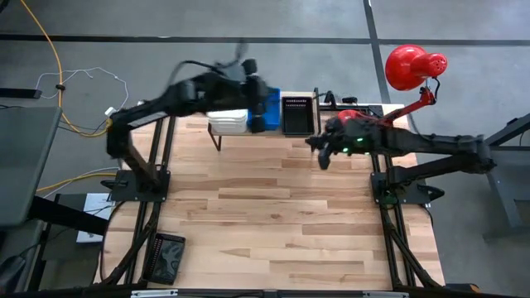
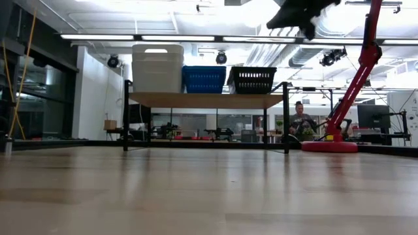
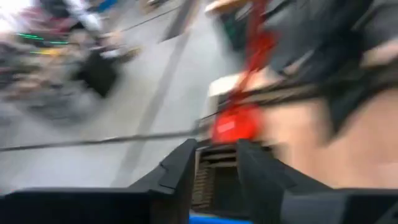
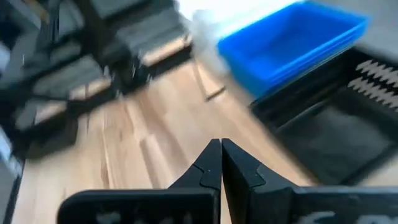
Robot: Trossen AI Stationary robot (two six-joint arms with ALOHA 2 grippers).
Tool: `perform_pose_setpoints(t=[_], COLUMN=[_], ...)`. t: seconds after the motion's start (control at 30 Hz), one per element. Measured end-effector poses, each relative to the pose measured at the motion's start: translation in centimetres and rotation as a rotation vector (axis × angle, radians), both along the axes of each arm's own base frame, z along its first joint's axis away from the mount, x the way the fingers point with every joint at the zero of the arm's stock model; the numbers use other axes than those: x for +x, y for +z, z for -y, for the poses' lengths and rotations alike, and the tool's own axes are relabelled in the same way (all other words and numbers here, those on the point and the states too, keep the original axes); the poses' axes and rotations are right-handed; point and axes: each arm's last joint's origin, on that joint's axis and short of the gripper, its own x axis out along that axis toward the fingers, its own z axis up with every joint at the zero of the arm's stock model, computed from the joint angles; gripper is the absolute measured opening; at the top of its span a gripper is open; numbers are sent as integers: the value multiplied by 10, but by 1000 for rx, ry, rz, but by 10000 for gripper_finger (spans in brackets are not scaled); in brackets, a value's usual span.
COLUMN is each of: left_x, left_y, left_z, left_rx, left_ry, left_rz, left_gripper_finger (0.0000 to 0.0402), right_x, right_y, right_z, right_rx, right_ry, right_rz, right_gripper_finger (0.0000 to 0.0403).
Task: Stack baskets on shelf by color
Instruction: Stack the top black bin on top of the black bin on the shelf
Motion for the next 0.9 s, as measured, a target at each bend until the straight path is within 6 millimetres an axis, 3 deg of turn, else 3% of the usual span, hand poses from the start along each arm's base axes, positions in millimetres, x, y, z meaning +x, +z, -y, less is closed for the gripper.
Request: perform_pose_setpoints(t=[0.17, 0.27, 0.47, 0.67, 0.9], left_x=[-50, -73, -118, -151, -174], left_y=[34, 37, 14, -16, -23], left_z=[31, 53, 88, 112, 123], left_rx=[-224, -251, -289, -370, -393], left_ry=[-169, -203, -210, -229, -243], left_rz=[176, 229, 404, 593, 655], left_gripper_finger=[19, 10, 1, 0, 0], right_x=[32, 44, 56, 55, 53], right_y=[-32, -48, -64, -64, -63], right_z=[0, 3, 8, 15, 31], right_rx=[-15, -36, -90, -144, -139], right_ry=[48, -29, -162, -270, -332], right_rz=[-158, -230, -291, -294, -286], right_gripper_finger=[0, 0, 0, 0, 0])
